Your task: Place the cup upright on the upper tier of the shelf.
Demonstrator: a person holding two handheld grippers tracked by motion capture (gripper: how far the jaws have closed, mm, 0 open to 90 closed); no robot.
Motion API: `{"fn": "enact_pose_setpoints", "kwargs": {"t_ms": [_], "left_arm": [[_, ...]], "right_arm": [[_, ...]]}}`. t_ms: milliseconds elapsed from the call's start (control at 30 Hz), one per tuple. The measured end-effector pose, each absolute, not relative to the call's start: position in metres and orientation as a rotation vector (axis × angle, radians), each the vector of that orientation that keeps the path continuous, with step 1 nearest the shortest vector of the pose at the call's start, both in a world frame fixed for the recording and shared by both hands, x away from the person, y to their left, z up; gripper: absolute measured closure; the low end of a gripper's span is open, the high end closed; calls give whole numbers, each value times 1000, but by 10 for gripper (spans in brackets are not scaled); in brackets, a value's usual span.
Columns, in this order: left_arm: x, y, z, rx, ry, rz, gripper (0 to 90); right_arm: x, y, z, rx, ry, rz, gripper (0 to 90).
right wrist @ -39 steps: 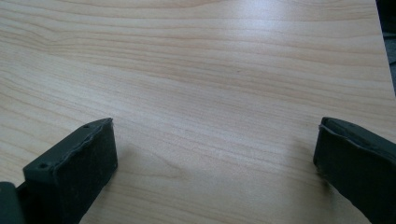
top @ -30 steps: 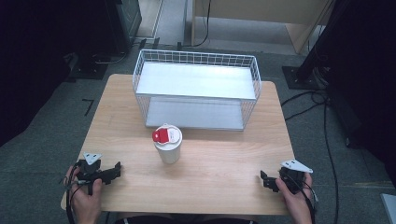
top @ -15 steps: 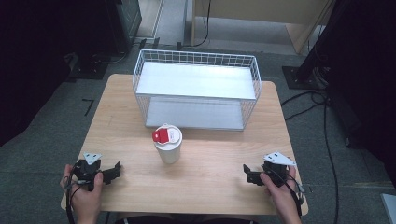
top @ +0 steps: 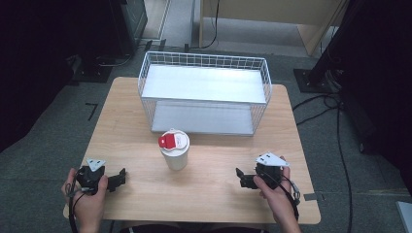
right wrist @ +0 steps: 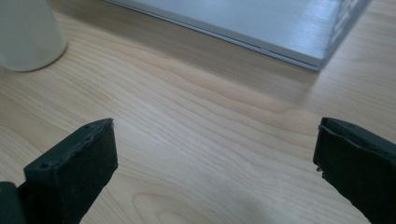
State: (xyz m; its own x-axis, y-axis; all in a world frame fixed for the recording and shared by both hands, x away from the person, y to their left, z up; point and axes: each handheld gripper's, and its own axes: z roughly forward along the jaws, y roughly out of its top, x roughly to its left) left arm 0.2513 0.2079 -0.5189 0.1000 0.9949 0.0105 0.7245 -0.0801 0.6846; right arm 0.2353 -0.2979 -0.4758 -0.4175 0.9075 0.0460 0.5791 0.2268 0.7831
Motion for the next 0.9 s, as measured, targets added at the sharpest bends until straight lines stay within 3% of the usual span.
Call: {"fn": "enact_pose_setpoints", "kwargs": {"t_ms": [900], "left_arm": [[251,208,-519,1861,1678,675,0]], "right_arm": [[257,-197,-468,1194,2206,1191,0]]}}
